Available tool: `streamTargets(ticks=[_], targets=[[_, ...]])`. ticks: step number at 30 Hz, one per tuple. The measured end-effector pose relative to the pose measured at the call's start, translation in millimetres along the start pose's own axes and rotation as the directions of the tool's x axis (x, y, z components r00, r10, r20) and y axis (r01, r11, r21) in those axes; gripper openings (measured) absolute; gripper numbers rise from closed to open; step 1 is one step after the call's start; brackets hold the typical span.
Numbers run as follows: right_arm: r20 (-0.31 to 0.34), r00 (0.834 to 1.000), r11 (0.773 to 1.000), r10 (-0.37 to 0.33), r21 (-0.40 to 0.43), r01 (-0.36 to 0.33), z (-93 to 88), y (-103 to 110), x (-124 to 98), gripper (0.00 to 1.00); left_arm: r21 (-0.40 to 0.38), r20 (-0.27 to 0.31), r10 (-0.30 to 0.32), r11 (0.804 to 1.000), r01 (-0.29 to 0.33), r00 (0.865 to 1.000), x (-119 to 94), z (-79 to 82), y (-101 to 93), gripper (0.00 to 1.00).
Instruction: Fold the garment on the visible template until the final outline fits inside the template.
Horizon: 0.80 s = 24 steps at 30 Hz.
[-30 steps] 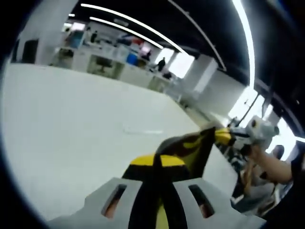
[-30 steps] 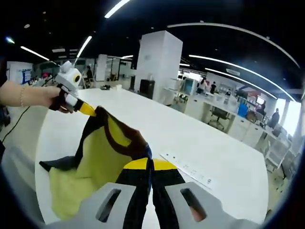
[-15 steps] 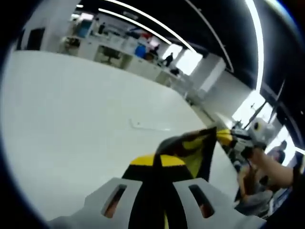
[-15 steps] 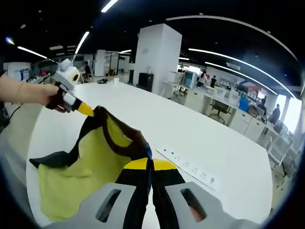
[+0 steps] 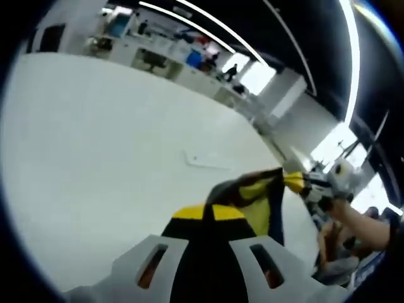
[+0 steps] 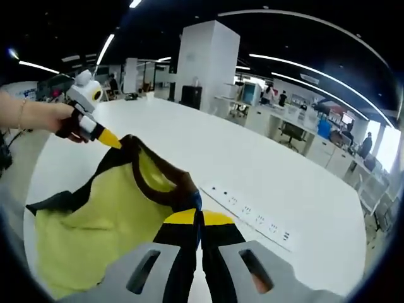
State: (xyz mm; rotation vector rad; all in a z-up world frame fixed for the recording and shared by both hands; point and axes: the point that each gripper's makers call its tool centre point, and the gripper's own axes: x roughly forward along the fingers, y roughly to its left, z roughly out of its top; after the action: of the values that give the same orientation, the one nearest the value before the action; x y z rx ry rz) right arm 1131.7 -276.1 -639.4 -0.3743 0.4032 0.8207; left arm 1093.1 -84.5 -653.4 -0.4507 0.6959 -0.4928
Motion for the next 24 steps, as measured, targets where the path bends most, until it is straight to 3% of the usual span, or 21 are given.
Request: streamTargets(ticks=[10,24], targets=[[-0.035,0.999,1.0,0.0,0.031,0.001,-19.3,-8,23,0.01,0.054,-0.059,0.008,0.999,-0.005,0.998,22,3.4,13.7,0.0],[-0.073,0.997,0.999,0.012,0.034,-0.009,-36.0,-15,47,0.01,0.027,-0.09,0.018,1.0,-0.015,0.996,42,-1.1,38.0,0.0]])
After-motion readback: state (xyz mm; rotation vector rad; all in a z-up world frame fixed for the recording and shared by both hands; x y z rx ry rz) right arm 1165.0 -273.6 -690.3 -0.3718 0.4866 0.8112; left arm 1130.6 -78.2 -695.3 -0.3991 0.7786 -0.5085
